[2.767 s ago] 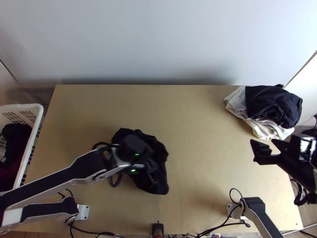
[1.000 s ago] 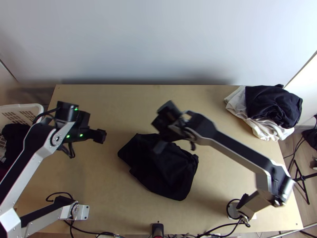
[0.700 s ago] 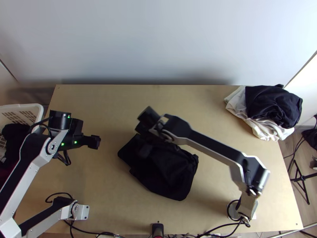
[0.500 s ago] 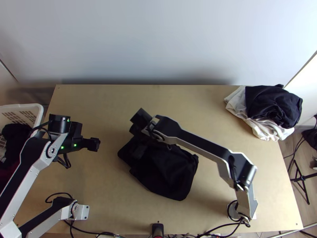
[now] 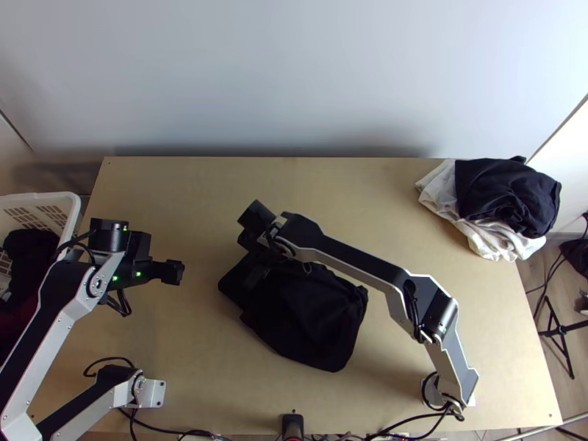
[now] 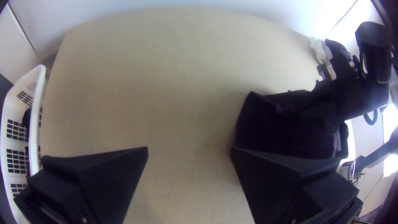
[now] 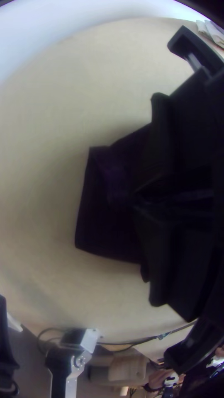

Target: Fold the t-shirt

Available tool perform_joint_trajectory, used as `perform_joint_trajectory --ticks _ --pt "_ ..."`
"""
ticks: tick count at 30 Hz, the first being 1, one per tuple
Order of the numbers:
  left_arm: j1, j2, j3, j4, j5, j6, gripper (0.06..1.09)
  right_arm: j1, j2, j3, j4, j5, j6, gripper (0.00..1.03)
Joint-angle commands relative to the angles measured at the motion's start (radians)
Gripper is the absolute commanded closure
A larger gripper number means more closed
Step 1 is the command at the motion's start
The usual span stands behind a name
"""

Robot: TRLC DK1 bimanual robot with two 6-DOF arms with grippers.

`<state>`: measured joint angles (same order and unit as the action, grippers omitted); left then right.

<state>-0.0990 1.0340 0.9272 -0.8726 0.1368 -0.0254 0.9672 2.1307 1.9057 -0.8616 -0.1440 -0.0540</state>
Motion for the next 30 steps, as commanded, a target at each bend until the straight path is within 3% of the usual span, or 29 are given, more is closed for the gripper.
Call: perform_joint_trajectory --ticks 1,11,15,24,30 --pt "-0.018 0.011 -0.007 0.024 0.004 -0.001 0.11 -0.021 -0.071 0.012 -0.008 0.001 -0.027 1.00" --pt "-0.061 0.026 0.015 0.047 0.004 -0.024 0.11 -0.045 -0.169 0.300 -0.109 0.009 -0.033 1.00" --pt "-0.068 0.026 0.027 0.052 0.004 -0.028 0.11 -0.061 -0.190 0.441 -0.132 0.064 -0.052 1.00" --pt "-0.090 0.018 0.065 0.047 0.004 -0.044 0.11 -0.058 -0.313 0.441 -0.116 0.182 -0.142 1.00" --pt "-0.093 0.017 0.073 0.040 0.004 -0.050 0.11 -0.024 -0.403 0.426 0.045 0.340 -0.277 1.00"
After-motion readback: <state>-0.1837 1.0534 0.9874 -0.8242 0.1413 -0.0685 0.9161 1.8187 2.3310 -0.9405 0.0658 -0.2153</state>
